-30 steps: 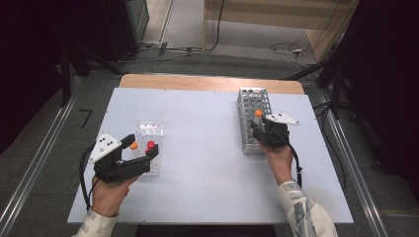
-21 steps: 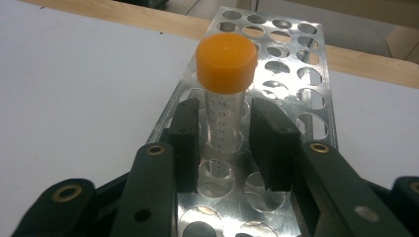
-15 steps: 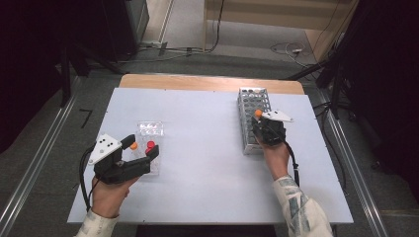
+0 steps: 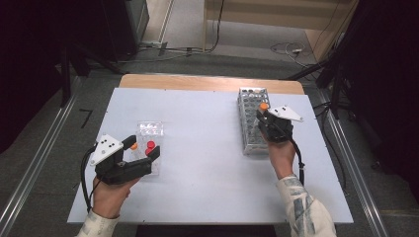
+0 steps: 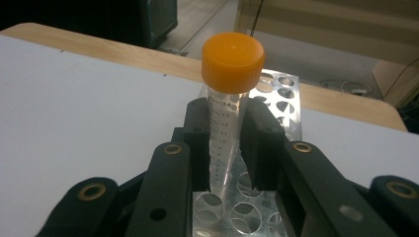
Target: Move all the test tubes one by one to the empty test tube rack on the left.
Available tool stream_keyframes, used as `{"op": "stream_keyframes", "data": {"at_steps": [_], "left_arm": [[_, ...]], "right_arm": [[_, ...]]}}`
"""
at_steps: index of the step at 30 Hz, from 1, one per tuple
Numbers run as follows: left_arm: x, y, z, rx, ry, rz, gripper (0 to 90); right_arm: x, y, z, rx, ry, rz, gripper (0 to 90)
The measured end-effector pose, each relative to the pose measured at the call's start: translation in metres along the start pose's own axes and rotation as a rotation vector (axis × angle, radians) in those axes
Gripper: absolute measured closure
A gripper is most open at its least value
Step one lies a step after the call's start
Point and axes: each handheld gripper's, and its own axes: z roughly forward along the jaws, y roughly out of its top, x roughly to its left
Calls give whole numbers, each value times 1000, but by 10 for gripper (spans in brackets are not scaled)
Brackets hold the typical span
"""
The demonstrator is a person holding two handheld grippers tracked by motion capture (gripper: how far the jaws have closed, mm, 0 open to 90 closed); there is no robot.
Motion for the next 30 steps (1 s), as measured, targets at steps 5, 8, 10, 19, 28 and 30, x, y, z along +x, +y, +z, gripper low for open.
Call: {"op": "stream_keyframes", "data": {"at_steps": [5,8,10,19,28,30], "left_arm": [[-2,1,0,-3,-4,3,165],[-3,0,0,2,-8,3,155],[-4,1,0,2,-11,8,153],[-19,0,1,11,-54,39,153],[-41,-6,11,49,-113,88,152],[-45,-7,14,59,-125,94,153]], "right_arm": [[0,11,-18,-41,32,-2,722],[-2,15,-28,-50,66,-2,722],[-2,16,-33,-45,105,6,722],[28,8,-51,-14,275,-70,722],[72,-6,-52,38,445,-132,722],[81,-9,-50,47,478,-146,722]]}}
